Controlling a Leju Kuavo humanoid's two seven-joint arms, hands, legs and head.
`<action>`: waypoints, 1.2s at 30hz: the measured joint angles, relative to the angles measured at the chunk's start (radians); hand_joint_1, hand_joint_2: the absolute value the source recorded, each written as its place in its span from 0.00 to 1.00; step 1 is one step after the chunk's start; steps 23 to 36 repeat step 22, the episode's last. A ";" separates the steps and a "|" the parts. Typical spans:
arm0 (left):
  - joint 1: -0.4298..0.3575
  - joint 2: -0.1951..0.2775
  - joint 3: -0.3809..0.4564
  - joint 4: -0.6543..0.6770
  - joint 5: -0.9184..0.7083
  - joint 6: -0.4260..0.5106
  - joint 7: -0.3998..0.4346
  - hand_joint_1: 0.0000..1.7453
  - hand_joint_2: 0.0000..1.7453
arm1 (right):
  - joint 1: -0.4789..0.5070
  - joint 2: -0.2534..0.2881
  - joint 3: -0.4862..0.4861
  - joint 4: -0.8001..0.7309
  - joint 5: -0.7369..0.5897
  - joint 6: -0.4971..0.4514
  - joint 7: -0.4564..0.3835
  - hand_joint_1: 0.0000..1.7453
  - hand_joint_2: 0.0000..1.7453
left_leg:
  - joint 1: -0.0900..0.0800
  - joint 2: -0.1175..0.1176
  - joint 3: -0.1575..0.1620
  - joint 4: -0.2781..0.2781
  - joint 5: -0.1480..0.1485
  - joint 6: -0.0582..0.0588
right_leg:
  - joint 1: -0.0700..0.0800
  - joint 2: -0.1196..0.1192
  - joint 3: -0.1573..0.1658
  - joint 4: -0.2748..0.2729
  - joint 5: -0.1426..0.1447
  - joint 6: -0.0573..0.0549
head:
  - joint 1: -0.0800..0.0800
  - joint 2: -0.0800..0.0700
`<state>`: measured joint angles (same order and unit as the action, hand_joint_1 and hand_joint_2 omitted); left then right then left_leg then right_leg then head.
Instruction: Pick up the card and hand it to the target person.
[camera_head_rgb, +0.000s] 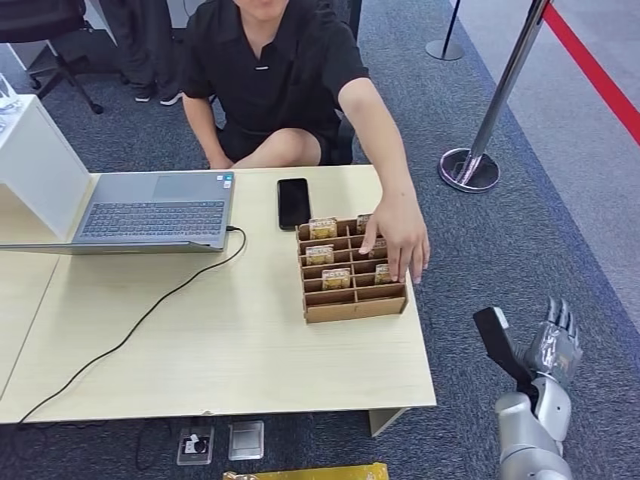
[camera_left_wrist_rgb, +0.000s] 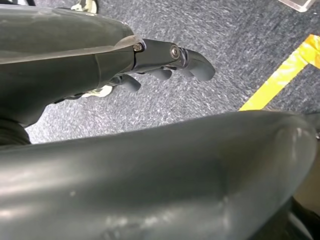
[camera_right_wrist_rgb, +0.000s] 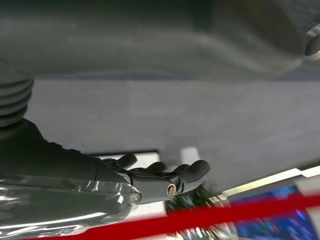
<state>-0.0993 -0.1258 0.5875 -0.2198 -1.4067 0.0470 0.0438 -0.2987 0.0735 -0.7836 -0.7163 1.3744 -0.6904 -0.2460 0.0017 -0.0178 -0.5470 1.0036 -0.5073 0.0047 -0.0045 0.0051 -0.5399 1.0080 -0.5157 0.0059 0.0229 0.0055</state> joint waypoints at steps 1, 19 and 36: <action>-0.002 -0.001 0.000 0.000 0.000 -0.005 0.000 0.00 0.00 | 0.004 -0.012 -0.021 0.055 0.009 0.005 0.045 0.02 0.00 | 0.000 0.000 0.000 0.000 0.000 0.000 | 0.000 0.000 0.000 0.000 0.000 0.000 | -0.001 0.000; -0.007 -0.004 -0.014 0.000 0.051 -0.110 0.007 1.00 1.00 | 0.141 -0.035 -0.090 0.457 -0.022 0.421 0.331 1.00 1.00 | 0.000 0.000 0.001 0.000 0.000 0.000 | 0.000 0.000 0.001 0.000 0.000 0.000 | 0.000 0.000; 0.002 0.000 -0.029 -0.001 0.106 -0.108 0.007 1.00 1.00 | 0.154 -0.035 -0.067 0.459 -0.078 0.433 0.329 1.00 1.00 | 0.000 0.001 0.001 0.000 0.000 0.000 | 0.000 0.000 0.001 0.000 0.000 0.000 | 0.000 0.000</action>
